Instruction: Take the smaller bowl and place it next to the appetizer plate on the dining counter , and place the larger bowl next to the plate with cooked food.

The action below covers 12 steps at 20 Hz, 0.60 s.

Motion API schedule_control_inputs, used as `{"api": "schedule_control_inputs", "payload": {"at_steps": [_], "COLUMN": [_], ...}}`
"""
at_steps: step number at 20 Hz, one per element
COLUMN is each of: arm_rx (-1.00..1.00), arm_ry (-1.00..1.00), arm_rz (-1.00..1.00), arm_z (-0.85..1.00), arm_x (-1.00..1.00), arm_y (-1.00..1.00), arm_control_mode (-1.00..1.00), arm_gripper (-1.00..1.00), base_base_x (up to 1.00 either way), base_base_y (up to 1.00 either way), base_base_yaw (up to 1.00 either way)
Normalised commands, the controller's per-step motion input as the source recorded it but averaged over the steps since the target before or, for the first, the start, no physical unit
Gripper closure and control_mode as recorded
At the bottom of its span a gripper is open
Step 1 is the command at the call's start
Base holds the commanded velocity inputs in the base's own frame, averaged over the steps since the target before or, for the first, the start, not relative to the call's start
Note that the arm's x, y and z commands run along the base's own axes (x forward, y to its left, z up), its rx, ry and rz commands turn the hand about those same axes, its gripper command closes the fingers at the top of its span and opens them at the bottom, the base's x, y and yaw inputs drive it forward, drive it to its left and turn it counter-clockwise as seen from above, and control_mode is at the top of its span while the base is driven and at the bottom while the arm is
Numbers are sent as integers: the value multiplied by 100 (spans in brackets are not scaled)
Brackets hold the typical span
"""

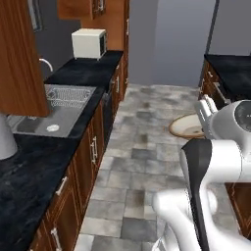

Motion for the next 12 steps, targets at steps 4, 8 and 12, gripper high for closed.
{"api": "schedule_control_inputs", "payload": {"at_steps": [4,8,12], "arm_rx": [0,0,0], "arm_ry": [0,0,0], "arm_rz": [0,0,0], "arm_z": [0,0,0], "arm_x": [0,0,0], "arm_y": [0,0,0], "arm_control_mode": [100,100,100], "arm_gripper": [100,100,100], "base_base_x": [26,64,50], "base_base_y": [-70,-20,24], "base_base_yaw": [-87,-79,-73]}}
